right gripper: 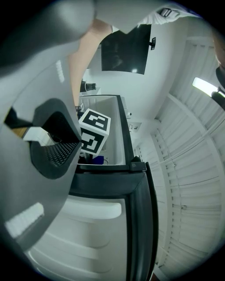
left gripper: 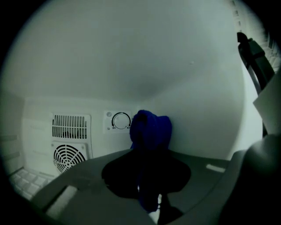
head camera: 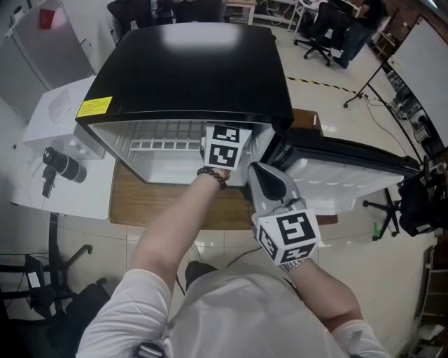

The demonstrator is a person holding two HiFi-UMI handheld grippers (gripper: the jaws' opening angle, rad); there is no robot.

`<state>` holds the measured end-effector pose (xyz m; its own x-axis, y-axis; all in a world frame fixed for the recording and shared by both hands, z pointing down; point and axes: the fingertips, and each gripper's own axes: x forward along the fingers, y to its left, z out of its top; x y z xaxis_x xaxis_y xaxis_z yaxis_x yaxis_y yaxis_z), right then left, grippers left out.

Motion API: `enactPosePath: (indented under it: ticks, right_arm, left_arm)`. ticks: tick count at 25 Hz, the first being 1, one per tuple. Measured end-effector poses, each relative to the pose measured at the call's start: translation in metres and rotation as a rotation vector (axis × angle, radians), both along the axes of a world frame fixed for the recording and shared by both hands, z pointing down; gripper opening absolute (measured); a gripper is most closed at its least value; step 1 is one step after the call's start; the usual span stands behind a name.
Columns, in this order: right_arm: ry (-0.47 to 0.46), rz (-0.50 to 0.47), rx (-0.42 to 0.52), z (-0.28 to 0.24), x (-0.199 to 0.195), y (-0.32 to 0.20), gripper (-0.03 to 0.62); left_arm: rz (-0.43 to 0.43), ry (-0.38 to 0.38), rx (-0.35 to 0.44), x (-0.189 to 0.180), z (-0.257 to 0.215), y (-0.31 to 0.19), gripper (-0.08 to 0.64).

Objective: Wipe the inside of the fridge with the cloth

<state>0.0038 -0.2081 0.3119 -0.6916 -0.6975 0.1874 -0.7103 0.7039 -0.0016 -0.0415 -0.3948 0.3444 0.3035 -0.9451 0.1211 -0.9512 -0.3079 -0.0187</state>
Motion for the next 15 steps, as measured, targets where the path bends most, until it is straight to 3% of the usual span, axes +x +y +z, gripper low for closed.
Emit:
enactPosePath:
  ticks: [15]
  right_arm:
    - [-0.004,-0.026,-0.002,0.002,-0.005,0.008,0.002]
  left_arm:
    - [-0.082,0.013,-0.032,-0.013,0.004,-0.03,0.068]
